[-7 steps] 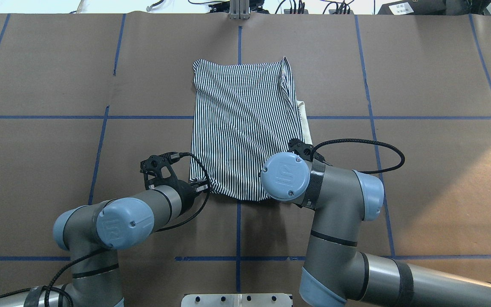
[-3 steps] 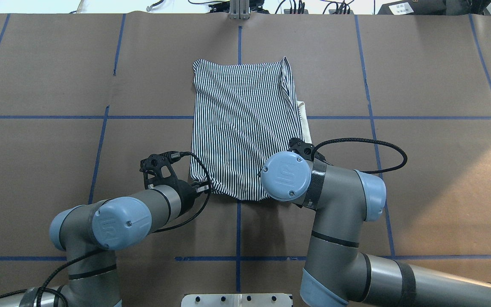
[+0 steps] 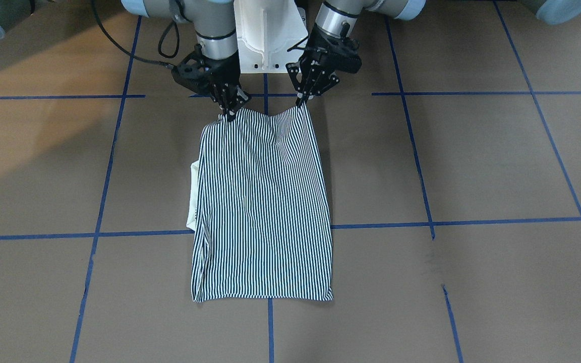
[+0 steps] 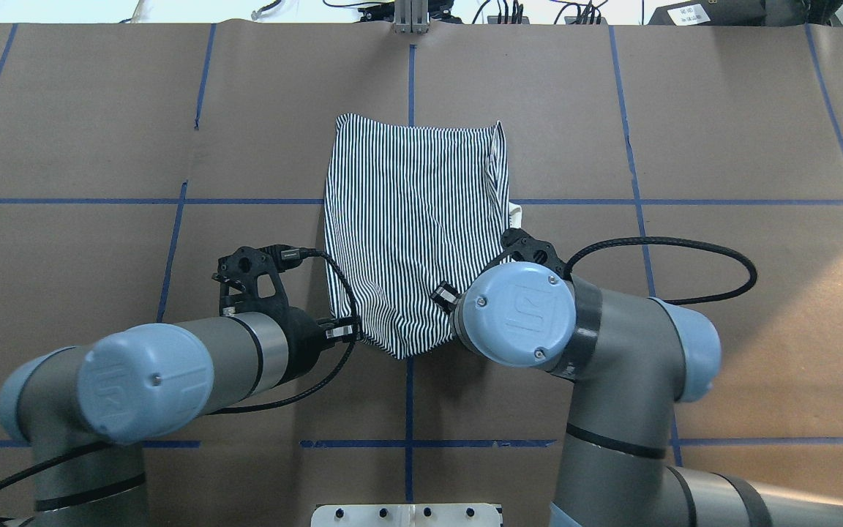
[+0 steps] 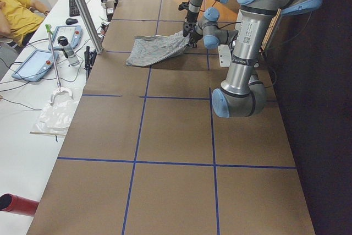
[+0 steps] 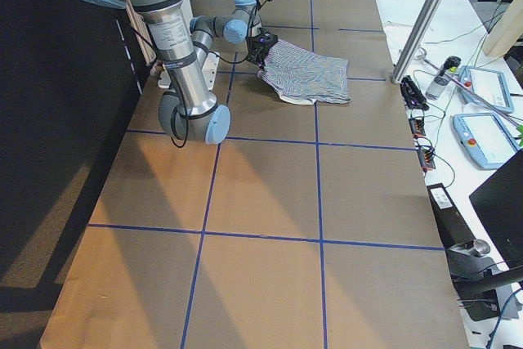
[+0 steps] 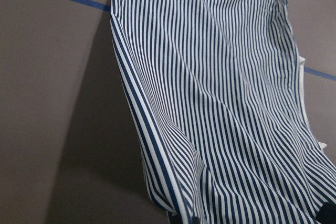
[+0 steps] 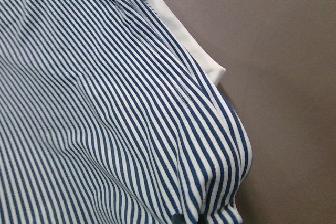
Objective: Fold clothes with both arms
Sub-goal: 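Lift the near edge with both grippers and fold it away from the robot, then lower the folded edge onto the far half and open both grippers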
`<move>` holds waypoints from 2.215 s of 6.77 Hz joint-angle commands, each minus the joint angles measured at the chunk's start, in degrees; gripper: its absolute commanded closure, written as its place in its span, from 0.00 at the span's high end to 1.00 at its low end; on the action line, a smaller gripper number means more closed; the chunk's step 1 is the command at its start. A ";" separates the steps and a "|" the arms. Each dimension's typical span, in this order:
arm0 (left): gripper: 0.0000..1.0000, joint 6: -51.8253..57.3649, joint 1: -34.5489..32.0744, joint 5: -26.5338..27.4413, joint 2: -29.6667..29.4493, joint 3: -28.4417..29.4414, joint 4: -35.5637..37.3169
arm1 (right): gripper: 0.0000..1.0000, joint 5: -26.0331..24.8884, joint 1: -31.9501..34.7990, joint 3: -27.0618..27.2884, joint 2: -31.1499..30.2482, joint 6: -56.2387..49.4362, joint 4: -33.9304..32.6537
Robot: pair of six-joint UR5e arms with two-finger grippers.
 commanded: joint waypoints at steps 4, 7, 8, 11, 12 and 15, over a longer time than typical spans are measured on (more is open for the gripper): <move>0.00 1.57 -3.00 -6.07 -4.29 -7.44 17.43 | 0.00 -1.83 -3.12 9.18 1.19 0.91 -12.14; 0.00 9.91 -11.53 -6.16 -7.84 10.94 4.29 | 0.00 -4.74 1.43 -3.37 1.19 -2.09 0.02; 0.00 10.37 -12.94 -6.16 -8.45 14.20 1.64 | 0.00 -4.74 3.11 -6.99 1.28 -2.35 3.38; 0.00 10.37 -13.13 -6.07 -11.09 21.94 -2.05 | 0.00 -4.74 7.15 -16.75 2.50 -5.85 11.13; 0.00 10.46 -13.13 -5.72 -11.61 26.15 -5.65 | 0.00 -4.65 8.30 -21.22 4.25 -6.13 13.15; 0.00 10.73 -13.22 -4.75 -12.50 31.72 -7.97 | 0.00 -4.65 10.15 -29.78 6.38 -7.71 18.97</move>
